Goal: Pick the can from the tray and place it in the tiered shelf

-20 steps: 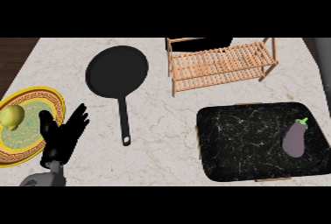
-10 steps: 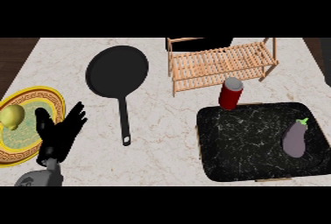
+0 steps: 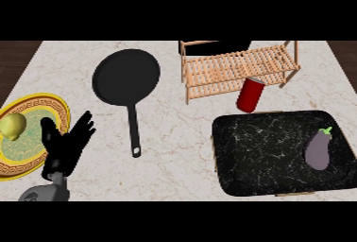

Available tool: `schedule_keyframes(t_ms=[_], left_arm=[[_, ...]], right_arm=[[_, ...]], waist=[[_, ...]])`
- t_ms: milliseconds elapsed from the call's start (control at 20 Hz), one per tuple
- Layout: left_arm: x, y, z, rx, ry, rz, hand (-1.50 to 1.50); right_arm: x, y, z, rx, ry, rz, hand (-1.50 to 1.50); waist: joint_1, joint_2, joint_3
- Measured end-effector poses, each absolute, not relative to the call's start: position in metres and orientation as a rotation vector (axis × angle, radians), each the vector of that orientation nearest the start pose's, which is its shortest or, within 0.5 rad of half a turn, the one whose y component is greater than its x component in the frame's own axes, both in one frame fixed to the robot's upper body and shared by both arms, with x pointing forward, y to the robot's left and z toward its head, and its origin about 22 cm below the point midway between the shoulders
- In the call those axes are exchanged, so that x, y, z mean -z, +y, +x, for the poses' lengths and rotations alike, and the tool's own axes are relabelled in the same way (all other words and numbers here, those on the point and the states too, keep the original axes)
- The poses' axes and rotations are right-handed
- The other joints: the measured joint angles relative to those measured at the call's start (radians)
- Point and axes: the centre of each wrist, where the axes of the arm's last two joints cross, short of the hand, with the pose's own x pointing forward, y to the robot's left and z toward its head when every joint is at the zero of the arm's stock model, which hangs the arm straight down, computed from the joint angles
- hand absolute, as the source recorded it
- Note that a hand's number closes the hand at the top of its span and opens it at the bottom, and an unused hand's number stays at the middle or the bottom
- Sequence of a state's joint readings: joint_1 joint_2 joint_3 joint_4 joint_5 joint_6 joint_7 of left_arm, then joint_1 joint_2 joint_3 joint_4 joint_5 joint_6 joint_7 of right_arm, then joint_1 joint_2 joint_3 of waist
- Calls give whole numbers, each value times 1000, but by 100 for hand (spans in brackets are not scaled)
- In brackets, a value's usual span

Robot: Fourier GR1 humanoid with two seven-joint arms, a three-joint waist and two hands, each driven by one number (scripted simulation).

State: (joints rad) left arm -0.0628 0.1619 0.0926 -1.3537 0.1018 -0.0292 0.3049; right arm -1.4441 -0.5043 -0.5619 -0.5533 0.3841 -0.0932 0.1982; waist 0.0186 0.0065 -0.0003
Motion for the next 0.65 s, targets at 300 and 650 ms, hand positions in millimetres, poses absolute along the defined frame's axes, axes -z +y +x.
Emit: schedule_keyframes(t_ms=[300, 650], left_arm=[[25, 293, 253, -37, -1120, 86, 0], [26, 294, 254, -33, -1115, 80, 0]], right_arm=[[-350, -360, 434, 295, -1763, -525, -150], [-345, -438, 401, 342, -1754, -476, -150]], waist=[[-5, -1, 0], [1, 3, 1]])
